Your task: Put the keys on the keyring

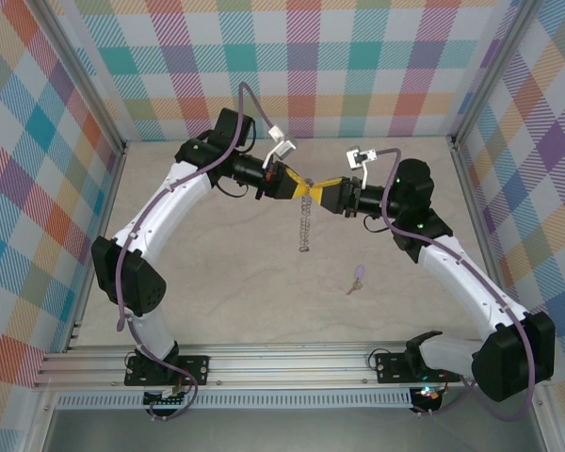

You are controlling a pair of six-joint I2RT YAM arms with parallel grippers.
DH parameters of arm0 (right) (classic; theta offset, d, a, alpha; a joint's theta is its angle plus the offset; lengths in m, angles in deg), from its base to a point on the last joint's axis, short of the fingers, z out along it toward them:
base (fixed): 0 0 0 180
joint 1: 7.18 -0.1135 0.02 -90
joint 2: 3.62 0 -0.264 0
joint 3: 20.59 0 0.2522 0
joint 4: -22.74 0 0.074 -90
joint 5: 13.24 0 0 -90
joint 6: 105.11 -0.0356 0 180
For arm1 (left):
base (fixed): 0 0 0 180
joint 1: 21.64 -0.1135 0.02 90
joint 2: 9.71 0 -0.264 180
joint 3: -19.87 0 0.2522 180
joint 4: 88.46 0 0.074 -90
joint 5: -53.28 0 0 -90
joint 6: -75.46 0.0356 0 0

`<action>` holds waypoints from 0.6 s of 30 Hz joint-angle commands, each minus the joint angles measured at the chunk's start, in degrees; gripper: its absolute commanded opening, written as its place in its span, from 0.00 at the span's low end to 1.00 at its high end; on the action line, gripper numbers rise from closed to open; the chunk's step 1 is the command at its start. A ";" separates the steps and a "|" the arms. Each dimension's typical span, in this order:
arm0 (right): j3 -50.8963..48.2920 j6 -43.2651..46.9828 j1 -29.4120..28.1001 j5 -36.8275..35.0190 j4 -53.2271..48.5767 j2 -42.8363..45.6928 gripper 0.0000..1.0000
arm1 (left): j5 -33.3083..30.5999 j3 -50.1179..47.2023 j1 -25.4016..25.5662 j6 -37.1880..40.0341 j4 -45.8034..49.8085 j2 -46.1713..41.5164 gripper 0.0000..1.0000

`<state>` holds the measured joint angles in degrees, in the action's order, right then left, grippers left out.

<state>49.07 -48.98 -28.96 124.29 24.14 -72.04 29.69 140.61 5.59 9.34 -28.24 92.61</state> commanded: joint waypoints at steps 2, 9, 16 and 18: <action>-0.66 -0.06 -0.06 -1.66 2.43 0.04 0.35 | 2.58 1.96 -0.42 1.52 0.34 -0.48 0.00; -0.68 1.29 -0.10 -3.13 1.18 0.38 0.36 | 2.54 1.74 -0.42 1.78 0.96 -1.09 0.00; -0.87 2.18 -0.06 -3.58 0.11 0.57 0.36 | 2.69 1.65 -0.46 2.14 1.43 -1.19 0.00; -1.05 2.40 -0.09 -4.18 -0.11 0.80 0.36 | 2.76 1.65 -0.44 2.22 1.53 -1.17 0.00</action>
<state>48.96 -48.41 -28.96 120.82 24.29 -72.06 29.89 140.61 5.43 9.97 -27.83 92.61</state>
